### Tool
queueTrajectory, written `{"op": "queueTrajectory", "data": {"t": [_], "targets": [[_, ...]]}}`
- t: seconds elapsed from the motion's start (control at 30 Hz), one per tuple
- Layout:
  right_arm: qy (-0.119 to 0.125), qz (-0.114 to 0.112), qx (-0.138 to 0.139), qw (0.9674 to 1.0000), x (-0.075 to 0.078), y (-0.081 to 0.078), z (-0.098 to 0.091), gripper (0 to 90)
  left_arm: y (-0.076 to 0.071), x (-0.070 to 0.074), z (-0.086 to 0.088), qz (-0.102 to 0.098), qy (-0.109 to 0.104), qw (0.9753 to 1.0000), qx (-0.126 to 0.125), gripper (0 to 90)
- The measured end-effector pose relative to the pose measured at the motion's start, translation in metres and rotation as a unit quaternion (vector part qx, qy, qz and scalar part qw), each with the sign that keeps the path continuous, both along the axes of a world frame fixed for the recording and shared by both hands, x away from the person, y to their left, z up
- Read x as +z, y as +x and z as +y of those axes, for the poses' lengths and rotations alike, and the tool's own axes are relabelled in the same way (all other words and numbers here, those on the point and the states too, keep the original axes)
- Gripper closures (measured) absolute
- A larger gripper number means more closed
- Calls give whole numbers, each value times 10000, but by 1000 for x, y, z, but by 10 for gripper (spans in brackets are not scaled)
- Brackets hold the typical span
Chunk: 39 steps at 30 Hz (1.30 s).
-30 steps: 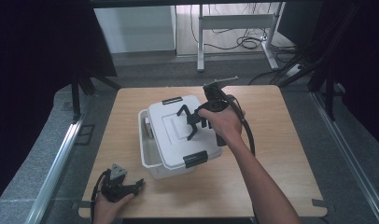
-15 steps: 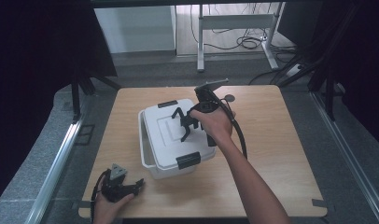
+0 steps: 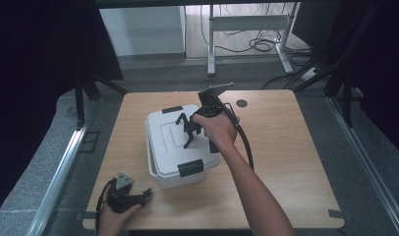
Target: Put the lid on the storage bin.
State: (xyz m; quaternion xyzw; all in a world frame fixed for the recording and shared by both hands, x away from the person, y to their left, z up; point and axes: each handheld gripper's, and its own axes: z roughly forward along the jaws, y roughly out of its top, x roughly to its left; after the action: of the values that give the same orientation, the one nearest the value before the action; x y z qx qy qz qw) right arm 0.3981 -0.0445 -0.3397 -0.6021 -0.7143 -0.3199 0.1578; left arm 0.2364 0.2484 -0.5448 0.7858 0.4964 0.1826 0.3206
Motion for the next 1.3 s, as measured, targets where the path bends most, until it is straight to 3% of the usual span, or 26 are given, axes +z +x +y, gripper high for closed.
{"op": "queueTrajectory", "data": {"t": [0.27, 0.73, 1.3], "targets": [[-41, 66, -108, 9999, 1, 2, 9, 841, 0, 0, 0, 0, -1, 10000, 0, 143], [-115, 229, -283, 9993, -13, 7, 26, 839, 0, 0, 0, 2, -3, 10000, -6, 140], [-15, 330, -337, 9989, -30, 12, 28, 825, 0, 0, 0, 9, 3, 10000, -19, 140]]}}
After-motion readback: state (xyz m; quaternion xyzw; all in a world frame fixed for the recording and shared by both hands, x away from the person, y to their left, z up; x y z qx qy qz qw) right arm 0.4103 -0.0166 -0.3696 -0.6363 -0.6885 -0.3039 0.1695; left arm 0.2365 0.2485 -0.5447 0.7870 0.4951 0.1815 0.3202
